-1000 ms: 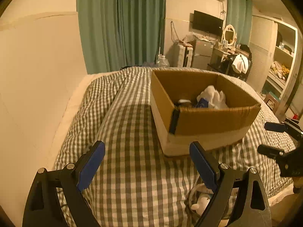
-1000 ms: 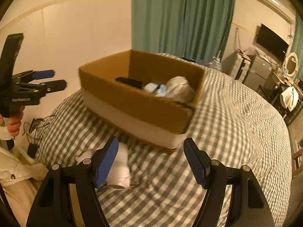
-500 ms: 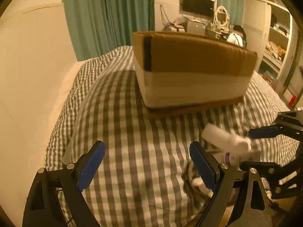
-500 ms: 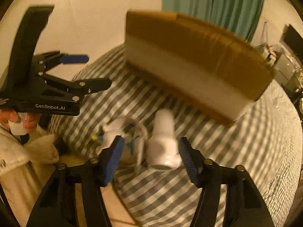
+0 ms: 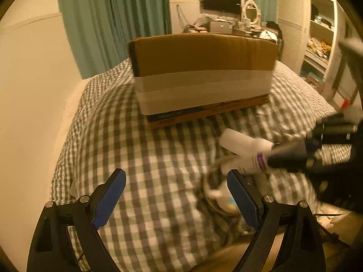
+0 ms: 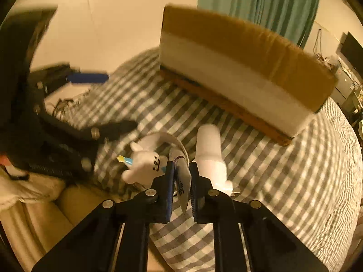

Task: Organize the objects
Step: 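Return both tools to the items and grasp the BOP tube with the right tool, then grasp the tape roll rim with the left tool, then carry the tape roll with the left tool while the right carries the tube over the box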

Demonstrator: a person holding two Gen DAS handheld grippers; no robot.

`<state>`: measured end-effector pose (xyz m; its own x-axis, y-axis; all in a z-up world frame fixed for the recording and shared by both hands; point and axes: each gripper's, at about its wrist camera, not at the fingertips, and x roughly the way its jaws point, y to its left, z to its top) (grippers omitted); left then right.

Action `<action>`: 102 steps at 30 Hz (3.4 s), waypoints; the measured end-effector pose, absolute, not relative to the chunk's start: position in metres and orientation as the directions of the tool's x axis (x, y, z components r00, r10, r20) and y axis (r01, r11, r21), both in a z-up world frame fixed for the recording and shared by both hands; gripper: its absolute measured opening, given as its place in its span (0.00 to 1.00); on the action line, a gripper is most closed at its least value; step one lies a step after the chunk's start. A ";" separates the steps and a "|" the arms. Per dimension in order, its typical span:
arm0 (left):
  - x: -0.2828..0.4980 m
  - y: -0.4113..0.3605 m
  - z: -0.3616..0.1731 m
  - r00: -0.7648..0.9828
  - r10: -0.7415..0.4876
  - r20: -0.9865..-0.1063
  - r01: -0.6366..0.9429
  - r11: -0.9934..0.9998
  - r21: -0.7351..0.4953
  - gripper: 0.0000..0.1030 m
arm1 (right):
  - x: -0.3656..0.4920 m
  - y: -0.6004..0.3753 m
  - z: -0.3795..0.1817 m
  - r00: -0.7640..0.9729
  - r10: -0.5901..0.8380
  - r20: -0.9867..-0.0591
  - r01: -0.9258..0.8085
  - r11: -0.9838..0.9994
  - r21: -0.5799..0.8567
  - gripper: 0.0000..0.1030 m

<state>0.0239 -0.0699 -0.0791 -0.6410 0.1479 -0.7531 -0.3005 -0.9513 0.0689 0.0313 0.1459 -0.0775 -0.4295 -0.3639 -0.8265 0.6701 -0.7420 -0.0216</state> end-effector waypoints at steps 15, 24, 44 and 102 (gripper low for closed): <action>0.031 -0.020 -0.098 -0.552 0.217 -0.805 -0.454 -0.888 0.072 0.90 | 0.022 0.199 -0.011 -0.654 -0.309 -0.690 0.502 -0.860 -0.090 0.11; 0.025 -0.003 -0.123 -0.502 0.208 -0.840 -0.483 -0.873 0.072 0.90 | 0.019 0.205 -0.018 -0.663 -0.273 -0.697 0.474 -0.874 -0.108 0.11; 0.009 0.019 -0.140 -0.517 0.165 -0.840 -0.467 -0.877 0.115 0.81 | 0.018 0.210 -0.022 -0.663 -0.261 -0.702 0.463 -0.880 -0.110 0.11; -0.194 -0.041 0.004 -0.697 0.137 -0.704 -0.258 -0.964 0.068 0.81 | -0.169 0.149 0.031 -0.625 -0.401 -0.670 0.539 -0.843 0.002 0.11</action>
